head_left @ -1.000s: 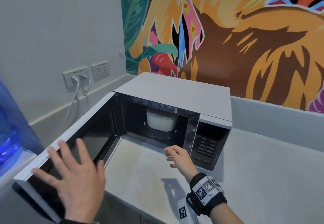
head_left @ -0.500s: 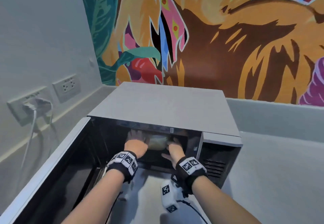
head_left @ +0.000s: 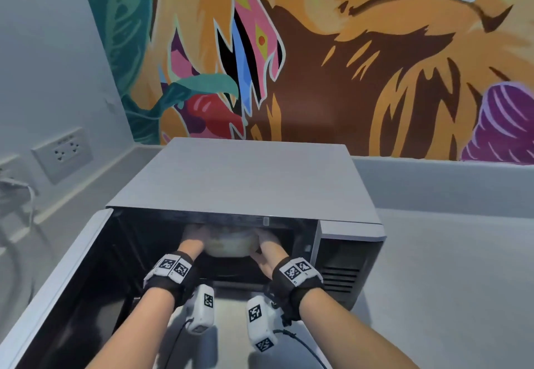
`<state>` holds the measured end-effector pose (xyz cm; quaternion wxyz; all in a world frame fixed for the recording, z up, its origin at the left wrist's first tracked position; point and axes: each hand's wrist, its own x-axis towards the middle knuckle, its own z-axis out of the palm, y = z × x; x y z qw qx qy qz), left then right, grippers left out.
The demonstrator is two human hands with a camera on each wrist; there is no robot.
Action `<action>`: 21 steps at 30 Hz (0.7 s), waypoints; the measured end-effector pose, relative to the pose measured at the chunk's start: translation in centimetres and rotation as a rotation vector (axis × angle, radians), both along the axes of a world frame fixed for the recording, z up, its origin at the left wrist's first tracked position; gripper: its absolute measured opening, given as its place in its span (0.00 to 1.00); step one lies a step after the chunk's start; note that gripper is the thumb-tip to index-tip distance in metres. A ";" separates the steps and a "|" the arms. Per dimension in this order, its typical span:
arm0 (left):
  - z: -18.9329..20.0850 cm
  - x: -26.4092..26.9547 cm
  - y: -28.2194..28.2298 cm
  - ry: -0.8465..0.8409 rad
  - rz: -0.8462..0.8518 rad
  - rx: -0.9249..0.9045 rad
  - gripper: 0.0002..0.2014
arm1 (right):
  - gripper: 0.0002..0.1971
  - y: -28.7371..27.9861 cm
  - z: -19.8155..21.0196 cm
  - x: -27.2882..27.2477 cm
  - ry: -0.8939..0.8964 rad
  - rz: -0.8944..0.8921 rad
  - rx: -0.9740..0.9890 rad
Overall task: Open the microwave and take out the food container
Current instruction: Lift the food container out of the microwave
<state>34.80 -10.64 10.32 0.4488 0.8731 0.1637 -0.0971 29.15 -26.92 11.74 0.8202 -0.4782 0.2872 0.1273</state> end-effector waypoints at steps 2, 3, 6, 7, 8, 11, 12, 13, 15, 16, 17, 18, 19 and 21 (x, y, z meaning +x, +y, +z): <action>1.8 -2.4 -1.0 -0.038 0.100 -0.059 0.19 | 0.12 0.7 0.2 -1.2 -0.028 0.032 0.004; 2.3 -3.9 -1.3 -0.067 0.145 -0.065 0.20 | 0.10 0.9 0.4 -2.6 -0.067 0.107 -0.061; 3.0 -9.4 -2.4 -0.141 0.182 -0.060 0.32 | 0.22 -0.1 -0.4 -6.6 -0.137 0.242 -0.086; 2.9 -11.4 -2.9 -0.147 0.164 -0.064 0.35 | 0.28 -0.7 -1.1 -8.0 -0.159 0.267 -0.095; 2.7 -13.8 -3.5 -0.131 0.143 -0.071 0.38 | 0.36 -1.4 -2.2 -9.5 -0.151 0.291 -0.093; 0.5 -19.9 -5.7 -0.019 0.063 -0.105 0.44 | 0.42 -4.1 -5.3 -14.3 -0.116 0.273 -0.154; -0.4 -21.6 -6.7 0.005 0.032 -0.112 0.46 | 0.42 -5.4 -6.2 -16.1 -0.092 0.254 -0.179; -1.2 -23.2 -7.9 0.024 0.001 -0.118 0.46 | 0.41 -6.7 -6.8 -17.9 -0.082 0.231 -0.197; -2.9 -25.8 -11.1 0.072 -0.051 -0.110 0.45 | 0.33 -10.0 -7.7 -21.6 -0.039 0.166 -0.213; -3.7 -26.7 -12.6 0.079 -0.083 -0.116 0.44 | 0.27 -11.6 -7.6 -23.1 -0.034 0.133 -0.219; -4.1 -27.9 -14.8 0.088 -0.120 -0.134 0.43 | 0.20 -13.7 -7.6 -24.9 -0.039 0.096 -0.240; -4.4 -28.6 -16.9 0.088 -0.154 -0.154 0.42 | 0.16 -15.7 -7.2 -26.3 -0.056 0.061 -0.261; -4.6 -29.3 -19.0 0.089 -0.197 -0.172 0.41 | 0.15 -17.7 -6.8 -27.4 -0.079 0.015 -0.277; -4.7 -30.2 -23.3 0.076 -0.282 -0.209 0.40 | 0.14 -21.5 -5.8 -29.1 -0.084 -0.061 -0.297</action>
